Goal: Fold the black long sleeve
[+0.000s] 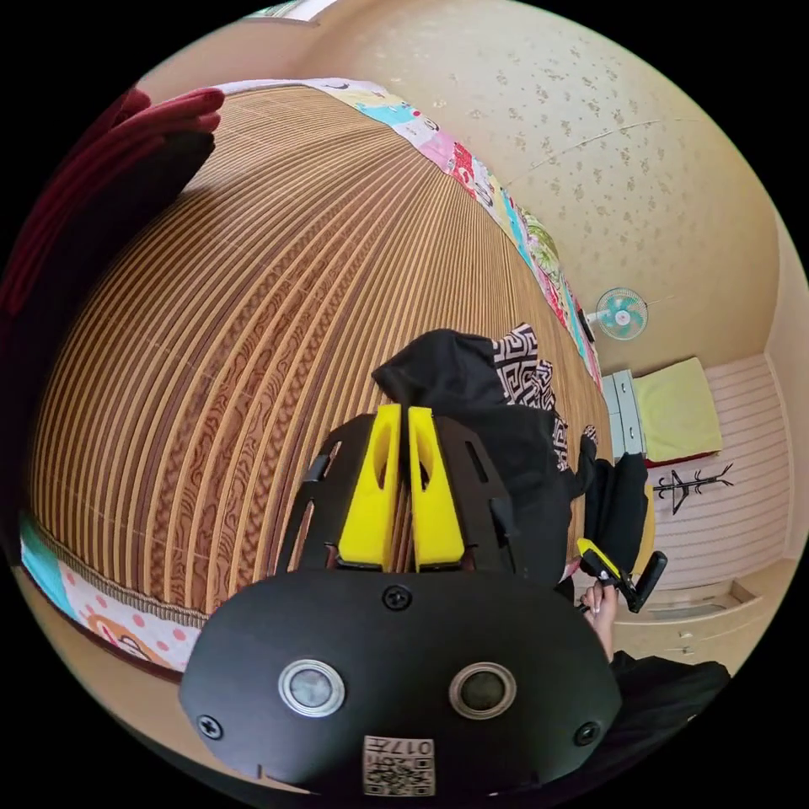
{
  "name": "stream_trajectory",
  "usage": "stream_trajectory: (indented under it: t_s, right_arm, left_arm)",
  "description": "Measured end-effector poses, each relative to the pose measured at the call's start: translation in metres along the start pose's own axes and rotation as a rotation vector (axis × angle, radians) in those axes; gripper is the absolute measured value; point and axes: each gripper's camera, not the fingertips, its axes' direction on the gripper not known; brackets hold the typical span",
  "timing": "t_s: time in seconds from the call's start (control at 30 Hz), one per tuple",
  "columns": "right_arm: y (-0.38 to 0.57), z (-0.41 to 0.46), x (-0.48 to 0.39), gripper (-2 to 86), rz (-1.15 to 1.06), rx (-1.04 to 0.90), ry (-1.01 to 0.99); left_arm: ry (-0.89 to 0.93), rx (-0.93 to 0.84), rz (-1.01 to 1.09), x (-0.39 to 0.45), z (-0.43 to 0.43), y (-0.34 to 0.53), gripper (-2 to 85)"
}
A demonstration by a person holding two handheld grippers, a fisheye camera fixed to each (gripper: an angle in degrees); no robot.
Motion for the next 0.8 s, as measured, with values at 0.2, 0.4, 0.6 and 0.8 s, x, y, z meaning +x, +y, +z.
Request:
stream_trajectory:
  t_s: [0.2, 0.4, 0.6, 0.8]
  right_arm:
    - [-0.030, -0.021, 0.039, 6.9, 0.159, 0.096, 0.087]
    - [-0.113, -0.025, 0.097, 9.5, 0.262, 0.113, 0.226]
    - [-0.165, 0.011, 0.107, 3.0, 0.226, -0.037, 0.211]
    - [-0.080, -0.121, 0.025, 2.3, 0.043, 0.381, -0.071]
  left_arm:
    - [0.013, 0.105, -0.014, -0.013, -0.013, 0.008, 6.0]
    - [0.110, 0.319, -0.069, -0.024, -0.058, 0.104, 9.9]
    - [0.168, 0.271, -0.081, -0.028, -0.071, 0.164, 9.7]
    - [0.110, 0.168, -0.021, -0.038, -0.056, 0.199, 9.0]
